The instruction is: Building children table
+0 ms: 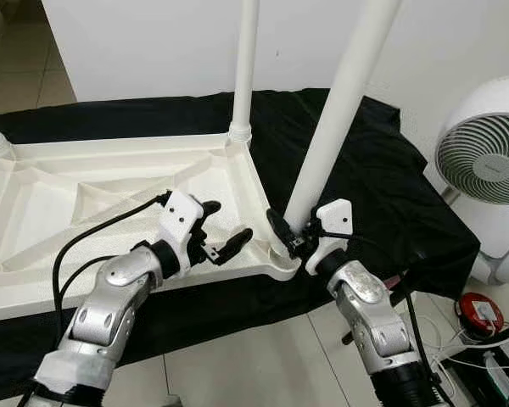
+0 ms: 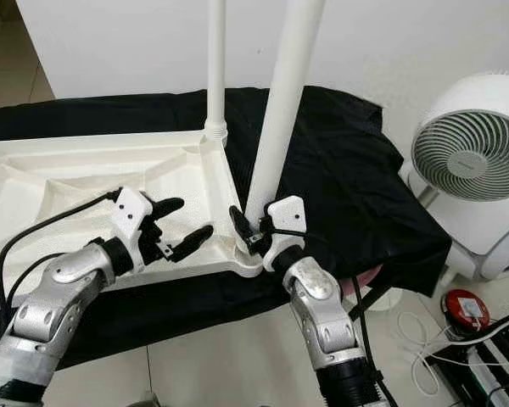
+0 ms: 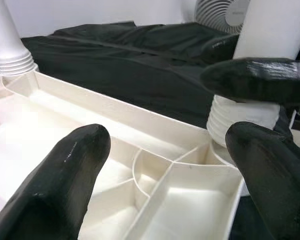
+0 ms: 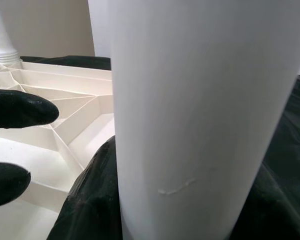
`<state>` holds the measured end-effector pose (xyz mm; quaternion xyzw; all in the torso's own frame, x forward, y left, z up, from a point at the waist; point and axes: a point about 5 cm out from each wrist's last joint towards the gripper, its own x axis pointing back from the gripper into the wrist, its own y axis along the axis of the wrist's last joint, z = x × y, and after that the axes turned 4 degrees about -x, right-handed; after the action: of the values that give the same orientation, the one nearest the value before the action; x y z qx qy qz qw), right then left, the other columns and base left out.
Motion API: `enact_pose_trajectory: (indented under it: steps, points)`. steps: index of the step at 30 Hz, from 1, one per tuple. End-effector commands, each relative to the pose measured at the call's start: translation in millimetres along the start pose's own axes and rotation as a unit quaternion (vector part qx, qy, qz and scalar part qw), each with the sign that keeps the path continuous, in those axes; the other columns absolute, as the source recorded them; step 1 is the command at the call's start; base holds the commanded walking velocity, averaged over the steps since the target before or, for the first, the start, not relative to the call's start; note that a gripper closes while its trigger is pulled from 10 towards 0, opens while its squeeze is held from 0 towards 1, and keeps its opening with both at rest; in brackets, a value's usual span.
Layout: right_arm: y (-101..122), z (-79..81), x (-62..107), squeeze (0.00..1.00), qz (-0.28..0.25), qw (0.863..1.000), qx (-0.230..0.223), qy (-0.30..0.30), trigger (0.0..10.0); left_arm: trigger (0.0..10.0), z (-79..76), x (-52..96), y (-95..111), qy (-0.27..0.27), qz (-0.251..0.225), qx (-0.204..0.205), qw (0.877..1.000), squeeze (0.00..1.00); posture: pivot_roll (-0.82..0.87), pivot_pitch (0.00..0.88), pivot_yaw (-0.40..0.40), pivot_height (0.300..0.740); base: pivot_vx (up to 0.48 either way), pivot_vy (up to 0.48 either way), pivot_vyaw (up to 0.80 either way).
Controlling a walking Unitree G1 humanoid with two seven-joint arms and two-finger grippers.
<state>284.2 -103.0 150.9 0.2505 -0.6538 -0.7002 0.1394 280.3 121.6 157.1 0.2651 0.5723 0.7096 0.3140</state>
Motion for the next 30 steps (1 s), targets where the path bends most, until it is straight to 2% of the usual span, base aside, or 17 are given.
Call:
enact_pose_trajectory:
  steps: [1,6,14,23,30]
  points:
    - [3,-1.2,2.0,0.0,-0.004,1.0,0.0,0.001,10.0,10.0,-7.9,0.1,0,-0.047,-0.006,-0.001,0.999,0.0,-0.02,0.0,-0.056,0.74,0.0,0.0,0.0]
    - [-6,1.0,7.5,0.0,0.015,1.0,-0.002,0.008,10.0,10.0,-28.4,11.1,-9,-0.096,0.015,0.004,0.995,0.0,-0.03,0.0,-0.04,0.74,0.0,0.0,0.0]
    - [-14,-0.9,3.1,0.0,0.033,0.999,0.001,0.02,10.0,10.0,-47.6,13.9,-4,-0.136,0.016,-0.009,0.991,0.0,-0.01,0.023,-0.053,0.74,0.0,0.0,0.0]
    - [-21,-4.2,-0.9,0.0,0.058,0.997,0.022,0.045,10.0,10.0,-56.4,11.9,3,-0.14,0.004,-0.012,0.99,0.0,0.0,0.026,-0.061,0.74,0.0,0.0,0.0]
    - [-29,-6.3,3.5,0.0,0.083,0.992,0.054,0.076,10.0,10.0,-60.5,11.7,9,-0.136,-0.004,-0.012,0.991,0.0,0.01,0.026,-0.068,0.74,0.0,0.0,0.0]
